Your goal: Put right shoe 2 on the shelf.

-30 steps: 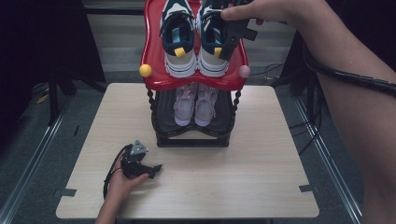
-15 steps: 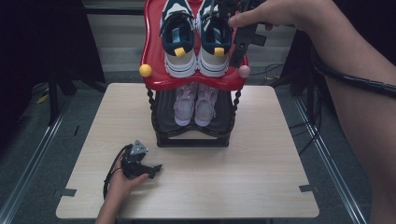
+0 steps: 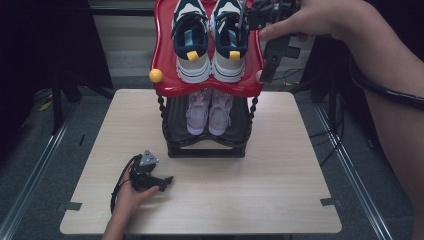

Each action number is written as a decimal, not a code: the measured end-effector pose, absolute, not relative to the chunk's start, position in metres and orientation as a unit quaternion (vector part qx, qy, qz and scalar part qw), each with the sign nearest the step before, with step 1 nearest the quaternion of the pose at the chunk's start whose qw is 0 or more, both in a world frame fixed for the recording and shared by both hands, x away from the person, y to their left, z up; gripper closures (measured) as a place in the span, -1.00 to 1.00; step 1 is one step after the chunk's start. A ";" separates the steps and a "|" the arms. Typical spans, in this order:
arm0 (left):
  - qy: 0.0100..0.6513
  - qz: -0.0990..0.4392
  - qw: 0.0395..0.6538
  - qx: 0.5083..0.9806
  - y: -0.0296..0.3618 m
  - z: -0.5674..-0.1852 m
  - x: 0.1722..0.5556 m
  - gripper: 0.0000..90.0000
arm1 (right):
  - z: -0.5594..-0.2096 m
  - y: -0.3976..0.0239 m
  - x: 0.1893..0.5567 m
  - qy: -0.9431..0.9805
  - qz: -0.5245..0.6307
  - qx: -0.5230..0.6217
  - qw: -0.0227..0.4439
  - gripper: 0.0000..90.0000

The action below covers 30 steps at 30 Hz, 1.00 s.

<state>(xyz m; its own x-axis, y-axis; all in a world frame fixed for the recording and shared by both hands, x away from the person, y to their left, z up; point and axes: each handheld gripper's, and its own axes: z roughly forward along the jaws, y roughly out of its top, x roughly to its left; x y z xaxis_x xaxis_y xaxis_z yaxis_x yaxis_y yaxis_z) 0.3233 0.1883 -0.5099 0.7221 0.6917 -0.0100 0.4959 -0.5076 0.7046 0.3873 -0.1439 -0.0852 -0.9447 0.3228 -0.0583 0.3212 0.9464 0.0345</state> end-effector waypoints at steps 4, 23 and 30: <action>0.347 0.138 0.356 0.857 0.188 -0.510 0.323 -0.90 | -0.087 -0.151 0.381 0.986 0.013 0.165 0.025 -0.53; 0.346 0.135 0.356 0.857 0.188 -0.510 0.323 -0.90 | -0.119 -0.206 0.350 0.982 0.018 0.188 0.028 -0.54; 0.346 0.134 0.355 0.858 0.189 -0.510 0.323 -0.90 | -0.136 -0.223 0.343 0.980 0.019 0.196 0.034 -0.55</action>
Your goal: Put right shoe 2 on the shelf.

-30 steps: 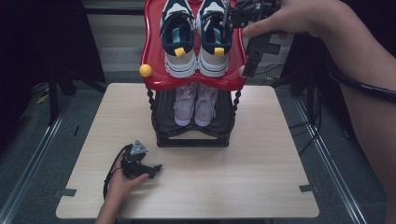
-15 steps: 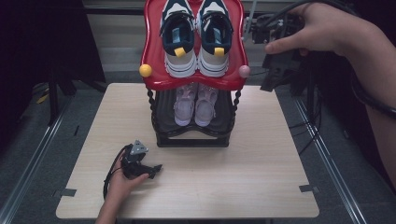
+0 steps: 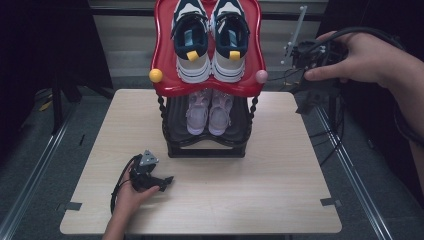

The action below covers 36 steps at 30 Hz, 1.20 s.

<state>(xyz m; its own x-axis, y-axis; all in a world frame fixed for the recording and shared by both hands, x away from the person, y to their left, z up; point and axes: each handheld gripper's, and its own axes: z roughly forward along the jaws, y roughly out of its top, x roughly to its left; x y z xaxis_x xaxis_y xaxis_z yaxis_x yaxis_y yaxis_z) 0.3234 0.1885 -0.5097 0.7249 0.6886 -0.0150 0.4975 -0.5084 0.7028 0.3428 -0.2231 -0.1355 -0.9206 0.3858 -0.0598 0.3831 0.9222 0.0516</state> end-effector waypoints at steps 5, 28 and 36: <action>0.346 0.135 0.355 0.858 0.189 -0.510 0.323 -0.90 | -0.153 -0.230 0.338 0.979 0.029 0.199 0.039 -0.56; 0.350 0.135 0.358 0.855 0.188 -0.510 0.323 -0.90 | -0.269 -0.255 0.325 0.977 0.051 0.205 0.002 -0.57; 0.351 0.136 0.360 0.854 0.188 -0.510 0.323 -0.90 | -0.314 -0.263 0.321 0.976 0.057 0.212 -0.011 -0.58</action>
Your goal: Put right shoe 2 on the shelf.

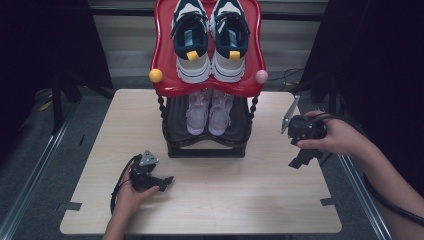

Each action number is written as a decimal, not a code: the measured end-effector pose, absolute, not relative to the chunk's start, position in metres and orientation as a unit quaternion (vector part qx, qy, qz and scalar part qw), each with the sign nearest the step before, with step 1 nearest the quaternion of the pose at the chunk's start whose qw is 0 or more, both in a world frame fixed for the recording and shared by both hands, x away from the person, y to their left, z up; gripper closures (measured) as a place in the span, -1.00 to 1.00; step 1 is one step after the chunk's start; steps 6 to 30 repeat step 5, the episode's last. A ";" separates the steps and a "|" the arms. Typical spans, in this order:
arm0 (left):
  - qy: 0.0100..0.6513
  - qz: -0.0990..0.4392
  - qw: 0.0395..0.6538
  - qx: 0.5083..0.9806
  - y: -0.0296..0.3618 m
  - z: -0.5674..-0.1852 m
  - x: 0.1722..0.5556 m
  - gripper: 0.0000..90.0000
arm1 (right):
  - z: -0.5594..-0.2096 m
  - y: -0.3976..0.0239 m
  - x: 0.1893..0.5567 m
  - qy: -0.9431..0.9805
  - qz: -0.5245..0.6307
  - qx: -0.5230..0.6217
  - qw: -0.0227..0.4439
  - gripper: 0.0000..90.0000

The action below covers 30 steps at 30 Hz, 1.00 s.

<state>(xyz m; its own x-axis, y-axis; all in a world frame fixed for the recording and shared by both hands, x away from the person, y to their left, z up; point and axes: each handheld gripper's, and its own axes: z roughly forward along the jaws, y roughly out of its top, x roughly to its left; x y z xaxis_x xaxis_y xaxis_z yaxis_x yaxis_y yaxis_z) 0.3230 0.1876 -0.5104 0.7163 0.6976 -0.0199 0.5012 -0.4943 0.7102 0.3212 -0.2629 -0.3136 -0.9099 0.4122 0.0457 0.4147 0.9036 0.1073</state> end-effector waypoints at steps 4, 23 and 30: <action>0.351 0.136 0.360 0.853 0.188 -0.510 0.323 -0.90 | -0.327 -0.265 0.320 -0.973 -0.074 -0.220 0.012 -0.59; 0.351 0.136 0.360 0.853 0.188 -0.510 0.323 -0.90 | -0.330 -0.266 0.319 -0.973 -0.079 -0.218 0.010 -0.59; 0.351 0.136 0.360 0.853 0.188 -0.510 0.323 -0.90 | -0.330 -0.266 0.319 -0.973 -0.079 -0.218 0.010 -0.59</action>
